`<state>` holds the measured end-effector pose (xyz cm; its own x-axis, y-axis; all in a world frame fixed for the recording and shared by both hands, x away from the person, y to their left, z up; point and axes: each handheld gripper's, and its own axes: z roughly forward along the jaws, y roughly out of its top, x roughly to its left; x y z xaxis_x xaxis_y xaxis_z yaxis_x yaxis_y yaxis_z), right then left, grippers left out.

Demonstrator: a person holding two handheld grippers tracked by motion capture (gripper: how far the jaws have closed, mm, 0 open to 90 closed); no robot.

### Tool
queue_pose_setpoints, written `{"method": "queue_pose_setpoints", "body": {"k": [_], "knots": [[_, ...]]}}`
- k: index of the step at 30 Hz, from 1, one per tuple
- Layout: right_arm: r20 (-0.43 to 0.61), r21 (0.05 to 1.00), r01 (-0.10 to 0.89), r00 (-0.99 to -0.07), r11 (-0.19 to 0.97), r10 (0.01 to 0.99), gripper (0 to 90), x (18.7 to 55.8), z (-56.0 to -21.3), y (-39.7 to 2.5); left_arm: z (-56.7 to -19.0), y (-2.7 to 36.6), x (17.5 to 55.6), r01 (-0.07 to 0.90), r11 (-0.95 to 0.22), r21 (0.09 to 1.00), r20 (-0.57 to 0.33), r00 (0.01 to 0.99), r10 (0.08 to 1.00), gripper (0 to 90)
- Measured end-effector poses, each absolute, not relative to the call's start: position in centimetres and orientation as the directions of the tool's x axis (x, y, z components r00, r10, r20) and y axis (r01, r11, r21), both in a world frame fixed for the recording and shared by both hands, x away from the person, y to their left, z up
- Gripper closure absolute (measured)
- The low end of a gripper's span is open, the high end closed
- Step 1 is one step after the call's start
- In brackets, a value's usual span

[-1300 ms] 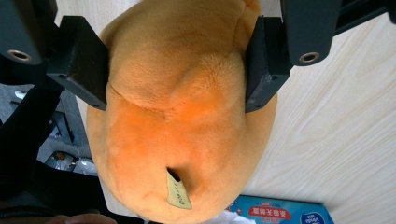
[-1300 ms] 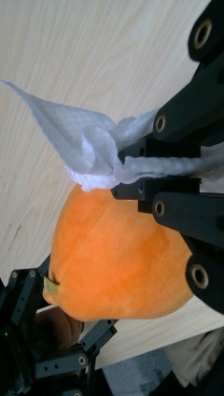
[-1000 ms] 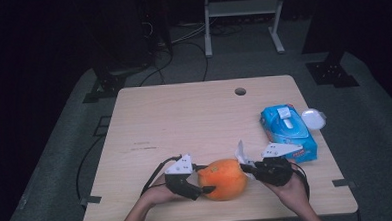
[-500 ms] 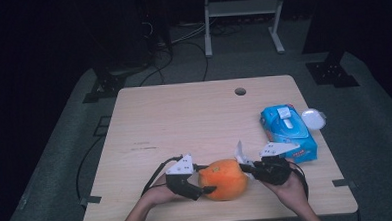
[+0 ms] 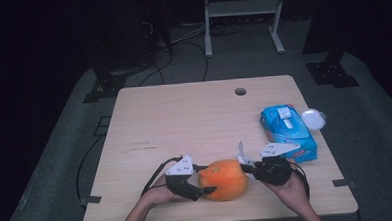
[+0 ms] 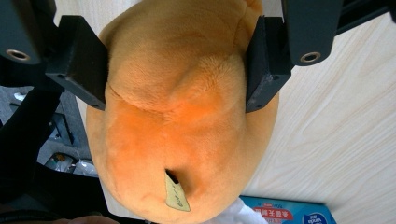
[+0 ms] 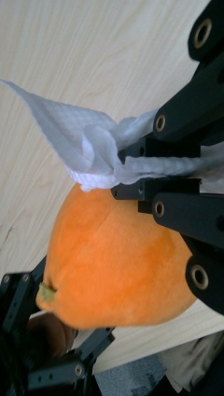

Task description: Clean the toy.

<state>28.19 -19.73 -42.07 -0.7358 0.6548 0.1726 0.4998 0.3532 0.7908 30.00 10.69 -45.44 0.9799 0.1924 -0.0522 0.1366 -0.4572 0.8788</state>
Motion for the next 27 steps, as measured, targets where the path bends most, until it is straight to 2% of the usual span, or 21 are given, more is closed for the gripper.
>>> {"method": "queue_pose_setpoints", "body": {"k": [4, 6, 9, 14, 22, 27], "knots": [[0.157, 0.792, 0.497, -0.726, 0.353, 0.67, 84.5, 28.0, -41.8, -19.8, -45.5, 10.9, 30.0, 0.136, -0.458, 0.879, -0.054, 0.981, 0.189, 29.7], [0.155, 0.83, 0.448, -0.757, 0.332, 0.634, 84.5, 27.4, -40.9, -19.4, -45.5, 10.9, 30.1, 0.14, -0.454, 0.88, -0.059, 0.98, 0.188, 29.7], [0.101, 0.833, 0.41, -0.774, 0.372, 0.625, 84.5, 27.0, -40.5, -18.7, -45.5, 10.9, 30.1, 0.136, -0.457, 0.879, -0.055, 0.981, 0.186, 29.6], [0.133, 0.797, 0.472, -0.745, 0.376, 0.653, 84.4, 27.9, -41.9, -19.4, -45.4, 10.6, 30.0, 0.13, -0.464, 0.876, -0.047, 0.981, 0.186, 29.6], [0.106, 0.823, 0.431, -0.756, 0.369, 0.646, 82.3, 27.6, -40.9, -19.0, -45.5, 10.8, 30.0, 0.123, -0.468, 0.875, -0.048, 0.984, 0.169, 29.8], [0.151, 0.803, 0.479, -0.739, 0.355, 0.656, 84.0, 28.0, -41.7, -19.6, -45.5, 10.7, 29.9, 0.119, -0.467, 0.876, -0.044, 0.985, 0.168, 29.7]]}}
